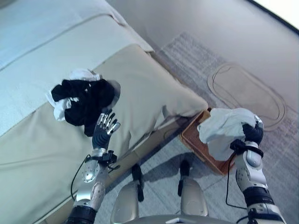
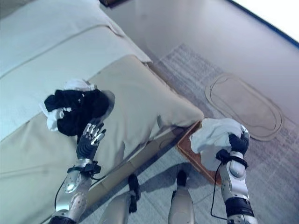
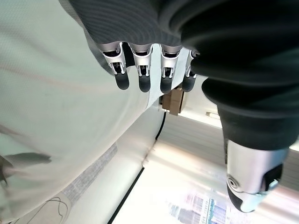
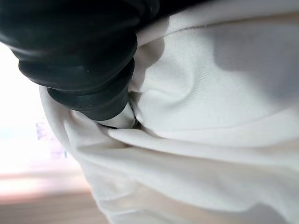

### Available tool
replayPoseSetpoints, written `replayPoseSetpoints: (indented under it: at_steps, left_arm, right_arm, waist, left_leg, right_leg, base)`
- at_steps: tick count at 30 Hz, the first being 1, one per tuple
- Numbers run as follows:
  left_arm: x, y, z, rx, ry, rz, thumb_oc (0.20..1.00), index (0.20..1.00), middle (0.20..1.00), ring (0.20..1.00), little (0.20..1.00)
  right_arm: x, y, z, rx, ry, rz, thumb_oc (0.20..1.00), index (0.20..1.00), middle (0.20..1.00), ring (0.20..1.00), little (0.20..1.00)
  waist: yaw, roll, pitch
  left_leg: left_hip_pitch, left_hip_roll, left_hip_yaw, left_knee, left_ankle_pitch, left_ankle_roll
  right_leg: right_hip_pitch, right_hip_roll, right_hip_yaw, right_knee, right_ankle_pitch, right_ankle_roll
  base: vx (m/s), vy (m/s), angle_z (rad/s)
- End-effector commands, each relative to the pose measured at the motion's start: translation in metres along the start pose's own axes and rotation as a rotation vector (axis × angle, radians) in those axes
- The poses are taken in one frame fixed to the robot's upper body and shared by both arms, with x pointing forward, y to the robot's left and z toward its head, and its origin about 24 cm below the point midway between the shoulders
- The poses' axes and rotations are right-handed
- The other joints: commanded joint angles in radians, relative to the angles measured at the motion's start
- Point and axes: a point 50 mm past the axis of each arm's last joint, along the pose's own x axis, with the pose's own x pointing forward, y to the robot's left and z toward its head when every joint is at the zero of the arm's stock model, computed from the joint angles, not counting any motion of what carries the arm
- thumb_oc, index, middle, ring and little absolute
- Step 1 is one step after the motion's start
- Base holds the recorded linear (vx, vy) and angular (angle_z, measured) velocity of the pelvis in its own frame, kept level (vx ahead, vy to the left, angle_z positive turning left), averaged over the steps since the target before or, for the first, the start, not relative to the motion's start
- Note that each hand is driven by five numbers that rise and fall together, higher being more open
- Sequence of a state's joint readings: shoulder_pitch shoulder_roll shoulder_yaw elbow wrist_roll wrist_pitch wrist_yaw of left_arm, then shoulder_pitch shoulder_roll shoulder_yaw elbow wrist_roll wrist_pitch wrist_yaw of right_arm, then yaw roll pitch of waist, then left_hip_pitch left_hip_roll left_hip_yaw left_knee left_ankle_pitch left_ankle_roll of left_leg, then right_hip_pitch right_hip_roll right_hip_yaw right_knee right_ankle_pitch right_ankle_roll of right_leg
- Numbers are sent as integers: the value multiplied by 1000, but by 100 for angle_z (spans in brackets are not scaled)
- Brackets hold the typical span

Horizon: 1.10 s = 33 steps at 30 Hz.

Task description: Pick up clothes into the bucket

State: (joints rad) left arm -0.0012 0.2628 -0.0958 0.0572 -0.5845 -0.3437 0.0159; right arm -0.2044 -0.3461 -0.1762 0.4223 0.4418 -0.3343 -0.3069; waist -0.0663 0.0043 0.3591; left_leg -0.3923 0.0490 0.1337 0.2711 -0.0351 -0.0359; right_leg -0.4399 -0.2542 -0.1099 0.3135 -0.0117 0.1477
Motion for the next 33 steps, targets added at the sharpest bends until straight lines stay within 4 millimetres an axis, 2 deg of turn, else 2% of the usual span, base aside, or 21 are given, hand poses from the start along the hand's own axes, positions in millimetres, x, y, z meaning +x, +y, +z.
replayPoseSetpoints:
  at_steps: [1,5,7,14,15,17,18,20,25,33]
  left_arm:
    - [1,-4,36,-37,-204,4,1000,1000,1000,1000,1000]
    - [5,-10,49,-24,-267,-15,1000,1000,1000,1000,1000]
    - [5,-10,49,-25,-268,-15,1000,1000,1000,1000,1000]
    - [8,-17,60,-56,-320,-44,1000,1000,1000,1000,1000]
    - [8,-18,61,-58,-324,-49,1000,1000,1000,1000,1000]
    - [9,-19,63,-65,-333,-53,1000,1000,1000,1000,1000]
    - [9,-20,64,-73,-333,-59,1000,1000,1000,1000,1000]
    - [9,-22,65,-93,-339,-62,1000,1000,1000,1000,1000]
    - [8,-29,67,-152,-344,-95,1000,1000,1000,1000,1000]
    - [7,-35,70,-164,-352,-133,1000,1000,1000,1000,1000]
  right_arm:
    - [18,-10,43,7,-214,-48,200,200,200,200,200]
    - [34,-13,62,-2,-269,-93,200,200,200,200,200]
    - [35,-13,62,-2,-270,-93,200,200,200,200,200]
    - [61,-17,92,-72,-334,-130,200,200,200,200,200]
    - [63,-18,93,-84,-331,-137,200,200,200,200,200]
    - [68,-18,94,-101,-319,-148,200,200,200,200,200]
    - [72,-21,92,-120,-300,-161,200,200,200,200,200]
    - [78,-20,93,-150,-279,-161,200,200,200,200,200]
    - [94,-22,96,-289,-216,-167,200,200,200,200,200]
    - [107,-21,96,-467,-142,-135,200,200,200,200,200]
  waist:
    - [-16,4,-35]
    - [-17,23,-20]
    - [-16,24,-25]
    - [-13,61,7]
    - [-9,69,8]
    - [-9,76,17]
    - [-2,85,14]
    - [3,93,18]
    - [17,119,25]
    - [29,141,26]
  left_leg:
    - [-88,18,-9,200,-111,8]
    - [-240,38,-4,352,-165,11]
    - [-249,40,-4,358,-168,11]
    - [-406,35,11,499,-217,21]
    - [-405,34,1,514,-249,14]
    - [-447,33,18,540,-233,25]
    - [-446,32,14,557,-270,17]
    - [-468,29,20,579,-279,20]
    - [-514,20,45,603,-286,27]
    - [-566,14,55,619,-285,31]
  right_leg:
    - [-69,-3,-30,60,21,-8]
    - [-233,10,14,205,-22,-23]
    - [-243,11,16,211,-24,-23]
    - [-424,22,80,360,-70,-41]
    - [-436,28,91,392,-104,-36]
    - [-481,25,101,417,-89,-49]
    - [-489,31,111,446,-127,-44]
    - [-519,32,126,475,-137,-49]
    - [-591,33,163,510,-140,-54]
    - [-658,27,183,546,-145,-57]
  base:
    - [-111,-28,-1]
    - [-102,-22,-8]
    - [-44,-3,-12]
    - [-46,13,-11]
    - [36,19,0]
    - [0,0,0]
    - [12,25,-4]
    - [41,39,-6]
    - [-18,44,-10]
    - [-8,8,-2]
